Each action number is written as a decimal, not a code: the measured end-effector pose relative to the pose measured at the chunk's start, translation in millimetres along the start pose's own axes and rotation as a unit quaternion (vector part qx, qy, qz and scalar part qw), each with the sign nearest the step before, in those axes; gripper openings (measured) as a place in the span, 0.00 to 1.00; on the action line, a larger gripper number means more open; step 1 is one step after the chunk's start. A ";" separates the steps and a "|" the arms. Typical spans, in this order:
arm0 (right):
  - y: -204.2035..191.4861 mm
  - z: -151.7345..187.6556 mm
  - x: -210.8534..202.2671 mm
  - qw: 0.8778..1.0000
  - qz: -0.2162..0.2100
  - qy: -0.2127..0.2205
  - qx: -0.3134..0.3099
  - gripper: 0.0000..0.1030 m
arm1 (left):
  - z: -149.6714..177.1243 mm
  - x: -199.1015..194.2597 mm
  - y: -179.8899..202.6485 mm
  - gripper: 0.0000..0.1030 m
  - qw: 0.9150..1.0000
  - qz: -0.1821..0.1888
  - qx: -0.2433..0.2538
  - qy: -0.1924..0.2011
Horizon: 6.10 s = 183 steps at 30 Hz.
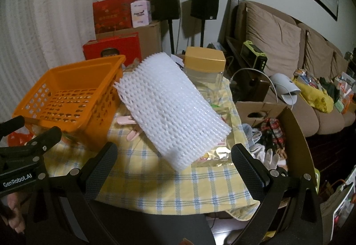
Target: Organize objects
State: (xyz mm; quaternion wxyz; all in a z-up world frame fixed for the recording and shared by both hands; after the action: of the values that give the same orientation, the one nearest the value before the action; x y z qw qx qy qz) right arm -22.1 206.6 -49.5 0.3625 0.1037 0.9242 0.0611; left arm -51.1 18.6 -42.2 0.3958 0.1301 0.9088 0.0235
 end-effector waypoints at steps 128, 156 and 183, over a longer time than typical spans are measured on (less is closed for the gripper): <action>-143.6 -136.2 -14.5 0.952 -0.293 -0.058 0.068 0.34 | -95.7 -24.2 -87.1 0.43 0.951 0.244 -0.191 0.003; -166.3 -153.1 104.3 0.963 -0.217 -0.156 0.041 0.36 | -125.9 111.3 -111.8 0.44 0.925 0.260 -0.244 -0.129; -137.7 -139.4 61.7 0.979 -0.183 -0.069 -0.061 0.57 | -102.7 91.7 -108.9 0.85 0.947 0.229 -0.195 -0.110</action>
State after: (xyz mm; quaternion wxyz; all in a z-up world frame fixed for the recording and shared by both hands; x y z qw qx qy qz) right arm -181.7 82.2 -14.3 0.4360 -0.0851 0.8949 0.0427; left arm -209.1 -57.0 -53.1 0.4947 0.2565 0.7832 0.2759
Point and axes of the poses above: each gripper's, at about its wrist camera, not at the fingertips, and x roughly the way its jaws point, y to its right, z to its underside, the point moved 6 cm from there along x, roughly the way its jaws point, and after that the axes turned 15 degrees about z, right-handed, at the moved point
